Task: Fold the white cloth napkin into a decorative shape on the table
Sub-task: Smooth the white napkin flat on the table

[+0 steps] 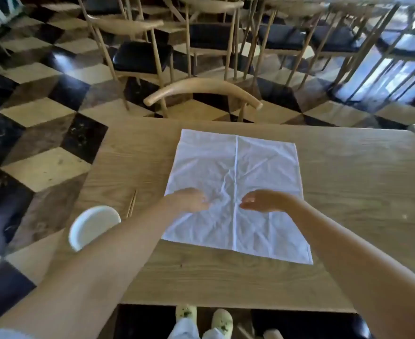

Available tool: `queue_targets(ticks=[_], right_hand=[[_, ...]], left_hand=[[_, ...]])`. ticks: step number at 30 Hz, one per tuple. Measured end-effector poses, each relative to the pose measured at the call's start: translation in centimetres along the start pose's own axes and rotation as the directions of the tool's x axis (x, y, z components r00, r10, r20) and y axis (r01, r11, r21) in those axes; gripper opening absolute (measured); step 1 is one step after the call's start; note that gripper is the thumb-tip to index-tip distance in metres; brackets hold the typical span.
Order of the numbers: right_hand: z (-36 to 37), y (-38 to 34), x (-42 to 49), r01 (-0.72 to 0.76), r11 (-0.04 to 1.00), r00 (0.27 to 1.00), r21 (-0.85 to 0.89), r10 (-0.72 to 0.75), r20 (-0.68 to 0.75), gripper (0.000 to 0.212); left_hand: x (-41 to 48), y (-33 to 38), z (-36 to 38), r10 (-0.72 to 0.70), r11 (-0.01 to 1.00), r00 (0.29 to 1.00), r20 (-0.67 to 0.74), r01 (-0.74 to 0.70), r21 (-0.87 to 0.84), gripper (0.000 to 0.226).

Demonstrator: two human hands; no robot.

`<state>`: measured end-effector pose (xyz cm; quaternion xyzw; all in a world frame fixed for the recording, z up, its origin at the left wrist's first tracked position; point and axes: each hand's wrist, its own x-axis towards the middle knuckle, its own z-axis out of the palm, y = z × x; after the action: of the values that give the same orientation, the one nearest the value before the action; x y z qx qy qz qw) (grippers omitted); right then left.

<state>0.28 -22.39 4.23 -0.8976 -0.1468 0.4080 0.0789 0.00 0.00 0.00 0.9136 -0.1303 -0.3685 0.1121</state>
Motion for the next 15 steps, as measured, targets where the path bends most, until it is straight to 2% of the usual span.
queue_targets(ticks=[1,3,5,8,12,15], right_hand=[[1.9,0.0,0.6,0.006,1.000,1.000,0.001,-0.006,-0.030,0.054],[5.7,0.4,1.3,0.008,1.000,0.996,0.015,-0.007,-0.089,0.060],[9.3,0.8,1.1,0.038,0.997,0.983,-0.065,-0.049,-0.179,0.069],[12.5,1.9,0.5,0.075,0.957,0.887,-0.280,-0.192,-0.420,0.073],[15.1,2.3,0.3,-0.034,0.835,0.824,-0.549,-0.287,-0.488,0.055],[15.6,2.2,0.1,-0.032,0.813,0.792,-0.582,-0.334,-0.510,0.041]], left_hand=[[-0.1,-0.2,1.6,0.002,1.000,1.000,-0.007,-0.002,0.006,0.044],[-0.5,-0.8,4.8,0.033,0.997,0.994,-0.102,-0.026,0.070,0.056],[-2.0,-1.5,7.8,0.094,0.980,0.977,-0.192,-0.057,0.191,0.065],[-3.6,-3.0,10.3,0.175,0.950,0.935,-0.309,-0.077,0.304,0.059],[-5.1,-4.0,11.7,0.315,0.874,0.875,-0.369,-0.117,0.471,0.062],[-5.7,-4.4,11.3,0.354,0.839,0.835,-0.422,-0.084,0.537,0.068]])
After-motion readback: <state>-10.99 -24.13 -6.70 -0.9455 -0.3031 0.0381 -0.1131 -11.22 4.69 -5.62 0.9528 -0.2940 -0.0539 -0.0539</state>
